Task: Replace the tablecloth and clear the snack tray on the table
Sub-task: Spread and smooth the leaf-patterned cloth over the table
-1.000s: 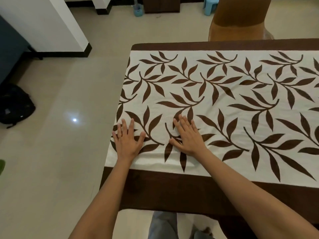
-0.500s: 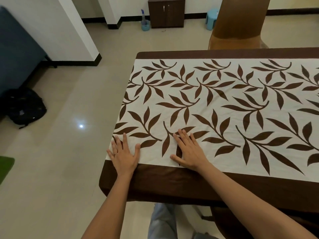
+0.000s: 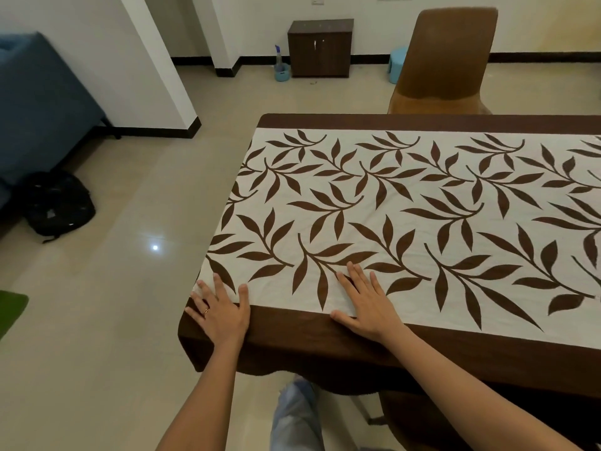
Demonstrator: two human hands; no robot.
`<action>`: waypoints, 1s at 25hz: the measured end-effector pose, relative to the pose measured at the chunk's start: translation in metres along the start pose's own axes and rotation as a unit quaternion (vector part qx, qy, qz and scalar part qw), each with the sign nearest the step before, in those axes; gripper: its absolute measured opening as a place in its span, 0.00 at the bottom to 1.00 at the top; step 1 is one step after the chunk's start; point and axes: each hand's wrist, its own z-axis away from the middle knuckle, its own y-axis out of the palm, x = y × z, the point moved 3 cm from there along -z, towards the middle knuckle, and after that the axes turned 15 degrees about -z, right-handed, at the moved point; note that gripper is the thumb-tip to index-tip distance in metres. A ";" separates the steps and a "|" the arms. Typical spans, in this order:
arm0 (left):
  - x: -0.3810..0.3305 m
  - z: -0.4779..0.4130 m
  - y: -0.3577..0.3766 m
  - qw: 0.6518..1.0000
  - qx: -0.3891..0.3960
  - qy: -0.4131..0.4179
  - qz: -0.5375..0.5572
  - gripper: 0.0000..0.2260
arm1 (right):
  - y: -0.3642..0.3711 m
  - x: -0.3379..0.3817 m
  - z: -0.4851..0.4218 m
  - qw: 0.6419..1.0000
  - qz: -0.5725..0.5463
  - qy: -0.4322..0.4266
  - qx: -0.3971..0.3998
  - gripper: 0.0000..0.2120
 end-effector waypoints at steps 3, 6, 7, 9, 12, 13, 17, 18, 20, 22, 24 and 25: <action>-0.036 0.025 -0.006 0.996 -0.010 0.089 0.010 0.33 | -0.003 -0.007 0.016 1.000 0.002 -0.006 -0.009 0.41; -0.081 0.061 0.004 0.972 0.034 0.231 -0.016 0.35 | -0.011 -0.017 0.039 1.000 -0.010 0.015 -0.019 0.40; -0.089 0.070 0.009 0.965 0.051 0.255 -0.033 0.35 | -0.014 -0.022 0.047 0.999 -0.015 0.029 -0.025 0.39; -0.096 0.082 0.016 0.963 0.074 0.255 -0.050 0.35 | -0.020 -0.041 0.065 0.997 -0.016 0.074 -0.032 0.39; -0.108 0.091 0.013 0.971 0.098 0.215 -0.040 0.37 | -0.029 -0.076 0.089 0.989 -0.024 0.143 -0.026 0.42; -0.117 0.093 0.010 0.971 0.103 0.212 -0.030 0.38 | -0.032 -0.084 0.093 0.988 -0.028 0.148 -0.021 0.43; -0.166 0.112 0.004 0.937 0.109 0.326 -0.055 0.36 | -0.043 -0.105 0.107 0.982 -0.061 0.177 -0.030 0.41; -0.179 0.119 0.005 0.926 0.119 0.349 -0.077 0.37 | -0.046 -0.112 0.114 0.981 -0.059 0.184 -0.032 0.40; -0.205 0.135 0.007 0.912 0.132 0.371 -0.115 0.41 | -0.052 -0.132 0.129 0.978 -0.056 0.197 -0.032 0.44; -0.230 0.149 0.007 0.906 0.142 0.379 -0.127 0.38 | -0.059 -0.152 0.142 0.977 -0.055 0.203 -0.033 0.46; -0.258 0.164 0.008 0.894 0.145 0.402 -0.133 0.35 | -0.066 -0.174 0.155 0.974 -0.061 0.211 -0.047 0.45; -0.275 0.178 0.009 0.887 0.139 0.418 -0.138 0.34 | -0.069 -0.188 0.164 0.973 -0.065 0.216 -0.051 0.44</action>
